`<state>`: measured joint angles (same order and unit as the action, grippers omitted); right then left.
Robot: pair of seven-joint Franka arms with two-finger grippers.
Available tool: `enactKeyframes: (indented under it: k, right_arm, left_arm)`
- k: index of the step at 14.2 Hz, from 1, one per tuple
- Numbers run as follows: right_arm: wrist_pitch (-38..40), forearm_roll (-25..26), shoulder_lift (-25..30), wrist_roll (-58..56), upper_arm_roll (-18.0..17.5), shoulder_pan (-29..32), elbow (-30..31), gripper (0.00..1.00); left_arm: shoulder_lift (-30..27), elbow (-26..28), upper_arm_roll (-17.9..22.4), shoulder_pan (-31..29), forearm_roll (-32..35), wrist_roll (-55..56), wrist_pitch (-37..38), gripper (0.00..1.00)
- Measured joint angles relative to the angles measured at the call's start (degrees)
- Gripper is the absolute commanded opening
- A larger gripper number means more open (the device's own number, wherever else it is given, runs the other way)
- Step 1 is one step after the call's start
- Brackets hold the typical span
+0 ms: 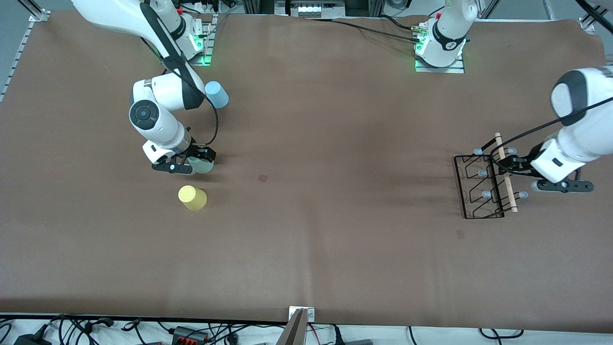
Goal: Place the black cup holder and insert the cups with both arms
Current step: 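Hold the teal cup while the left gripper carries the rack to center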
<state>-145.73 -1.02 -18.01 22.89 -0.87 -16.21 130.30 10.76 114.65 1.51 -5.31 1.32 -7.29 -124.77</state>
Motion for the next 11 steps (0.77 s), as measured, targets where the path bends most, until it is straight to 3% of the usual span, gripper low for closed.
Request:
enactKeyframes:
  k: [1,2,3,4,8,11]
  right_arm:
    - [-0.02,0.00,-0.05,0.72,-0.01,-0.36,0.00,1.00]
    - [-0.06,0.00,-0.09,1.26,-0.04,-0.80,0.00,1.00]
    - [-0.09,0.00,-0.10,1.59,-0.04,-1.18,0.00,1.00]
    - [-0.13,0.00,-0.11,1.65,-0.04,-1.36,0.00,1.00]
    - [-0.21,0.00,-0.11,1.65,0.18,-1.30,0.00,1.00]
    - [-0.23,0.00,-0.11,1.64,0.32,-1.27,0.00,1.00]
  left_arm:
    - [-0.28,1.90,0.00,-0.12,0.00,-0.07,-1.99,0.86]
    - [-0.52,3.46,0.00,-0.21,0.01,-0.11,-3.93,0.71]
    - [-0.65,4.69,0.00,-0.27,0.01,-0.14,-5.68,0.50]
    - [-0.72,5.54,0.00,-0.29,0.01,-0.17,-6.79,0.39]
    - [-0.75,6.29,0.00,-0.30,0.01,-0.18,-7.66,0.07]
    - [-0.78,6.35,0.00,-0.38,0.02,-0.16,-7.66,0.01]
